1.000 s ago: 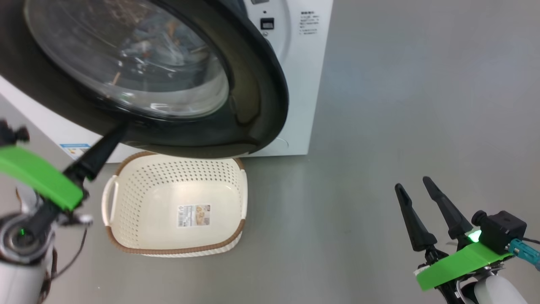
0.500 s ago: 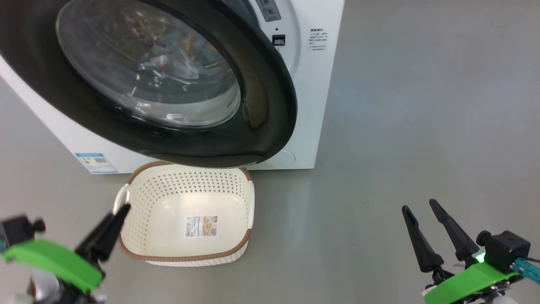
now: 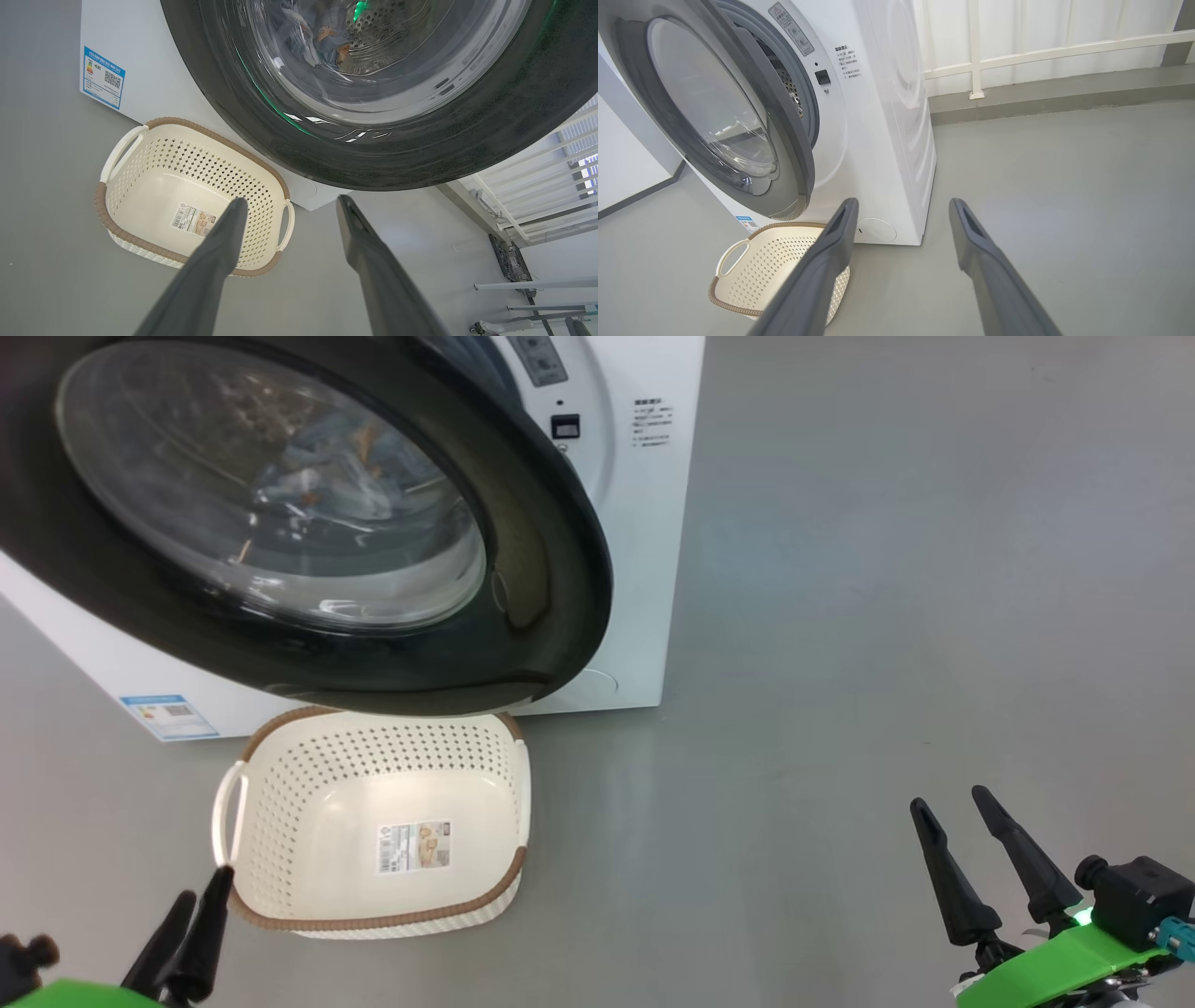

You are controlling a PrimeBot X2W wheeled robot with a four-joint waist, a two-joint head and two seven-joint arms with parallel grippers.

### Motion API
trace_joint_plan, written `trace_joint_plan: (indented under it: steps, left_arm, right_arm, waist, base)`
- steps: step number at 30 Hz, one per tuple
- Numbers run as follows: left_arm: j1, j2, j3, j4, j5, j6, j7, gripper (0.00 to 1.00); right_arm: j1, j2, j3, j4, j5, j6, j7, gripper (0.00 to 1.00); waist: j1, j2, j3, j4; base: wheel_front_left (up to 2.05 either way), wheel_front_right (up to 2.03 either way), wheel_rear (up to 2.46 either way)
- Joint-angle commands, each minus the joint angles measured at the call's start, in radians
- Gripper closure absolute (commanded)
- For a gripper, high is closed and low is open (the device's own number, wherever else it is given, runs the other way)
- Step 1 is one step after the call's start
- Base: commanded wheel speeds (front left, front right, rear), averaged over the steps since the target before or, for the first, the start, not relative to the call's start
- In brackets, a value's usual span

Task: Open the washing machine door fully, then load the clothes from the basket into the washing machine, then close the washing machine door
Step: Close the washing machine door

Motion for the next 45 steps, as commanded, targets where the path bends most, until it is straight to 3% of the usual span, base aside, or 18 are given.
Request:
trace_joint_plan:
  steps: [1,9,18,34,45]
  left_arm:
    - [-0.014,0.048,0.026,-0.002,0.026,-0.003,-0.043,0.0]
    - [-0.007,0.031,0.018,0.058,0.17,-0.003,-0.134,0.0]
    - [0.052,-0.096,0.24,0.037,0.467,-0.003,-0.136,0.0]
    - [0.123,-0.301,0.478,-0.074,0.955,-0.003,-0.136,0.0]
    - [0.142,-0.377,0.555,-0.09,1.092,-0.003,-0.136,0.0]
  right_arm:
    - [0.006,-0.015,0.009,-0.023,0.002,0.002,-0.005,0.0]
    - [0.014,-0.011,-0.01,-0.024,0.002,0.002,-0.005,0.0]
    - [0.021,-0.004,-0.021,-0.026,0.002,0.002,-0.005,0.0]
    - [0.024,0.001,-0.032,-0.025,0.001,0.002,-0.005,0.0]
    - [0.021,0.004,-0.029,-0.019,0.002,0.002,-0.005,0.0]
  waist:
    - [0.0,0.0,0.003,-0.01]
    - [0.0,0.0,0.001,-0.024]
    - [0.0,0.0,-0.008,-0.026]
    - [0.0,0.0,-0.013,-0.02]
    - [0.0,0.0,-0.017,-0.018]
  base:
    - [0.0,0.0,0.0]
    - [0.0,0.0,0.0]
    - [0.0,0.0,0.0]
    - [0.0,0.0,0.0]
    - [0.0,0.0,0.0]
